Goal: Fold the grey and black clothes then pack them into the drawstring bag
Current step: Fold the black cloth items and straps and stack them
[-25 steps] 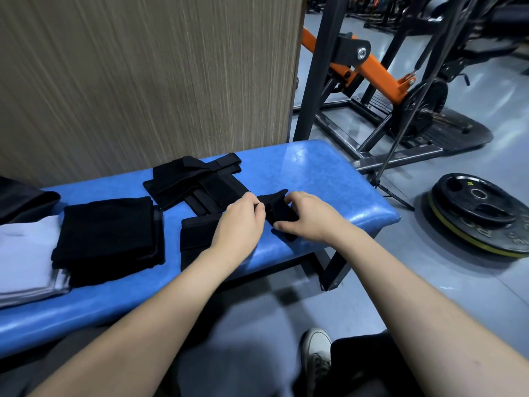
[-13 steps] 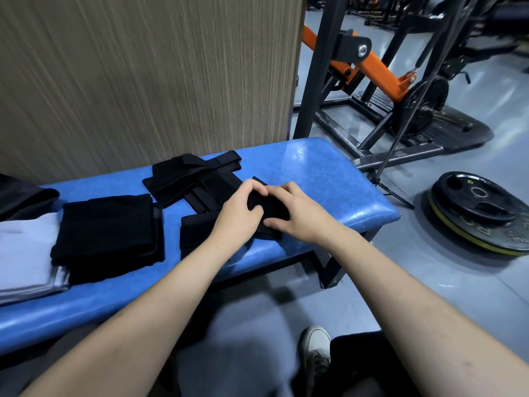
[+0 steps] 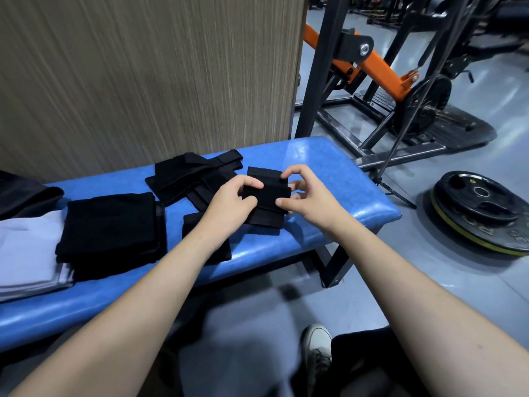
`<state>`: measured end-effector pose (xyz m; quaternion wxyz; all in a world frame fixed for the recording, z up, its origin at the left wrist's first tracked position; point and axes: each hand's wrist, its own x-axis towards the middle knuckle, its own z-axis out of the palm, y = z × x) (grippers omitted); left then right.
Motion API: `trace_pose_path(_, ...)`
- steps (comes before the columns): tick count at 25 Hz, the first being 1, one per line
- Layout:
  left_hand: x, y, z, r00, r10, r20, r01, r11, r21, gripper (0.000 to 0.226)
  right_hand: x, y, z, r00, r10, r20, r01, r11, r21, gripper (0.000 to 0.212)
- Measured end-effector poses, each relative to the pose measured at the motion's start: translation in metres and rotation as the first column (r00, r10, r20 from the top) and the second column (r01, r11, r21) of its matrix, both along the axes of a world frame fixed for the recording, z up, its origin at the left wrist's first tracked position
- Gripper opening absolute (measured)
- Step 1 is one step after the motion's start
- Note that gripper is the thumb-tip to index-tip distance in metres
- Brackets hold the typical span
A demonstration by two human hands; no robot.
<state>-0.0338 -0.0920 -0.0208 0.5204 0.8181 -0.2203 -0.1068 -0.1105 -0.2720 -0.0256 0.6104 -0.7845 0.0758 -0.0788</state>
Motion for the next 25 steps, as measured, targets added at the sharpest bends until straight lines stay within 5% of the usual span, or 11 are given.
trace_pose_path(5, 0.009, 0.032, 0.012, 0.978, -0.071, 0.195, 0.031, 0.979, 0.203, 0.036, 0.011, 0.016, 0.002, 1.000, 0.008, -0.015, -0.008, 1.000, -0.020, 0.013)
trace_pose_path(14, 0.007, 0.091, 0.028, 0.838, -0.136, 0.529, -0.254, 0.760, 0.598, 0.020, 0.028, 0.073, 0.005, 0.954, 0.248, -0.166, -0.268, 0.957, -0.110, 0.027)
trace_pose_path(21, 0.006, 0.104, 0.018, 0.824, -0.236, 0.515, -0.264, 0.645, 0.717, 0.020, 0.031, 0.086, 0.000, 0.928, 0.305, -0.216, -0.370, 0.832, -0.413, 0.034)
trace_pose_path(25, 0.005, 0.104, 0.017, 0.837, -0.269, 0.476, -0.269, 0.556, 0.787, 0.024, 0.030, 0.084, 0.000, 0.913, 0.318, -0.257, -0.403, 0.809, -0.429, 0.045)
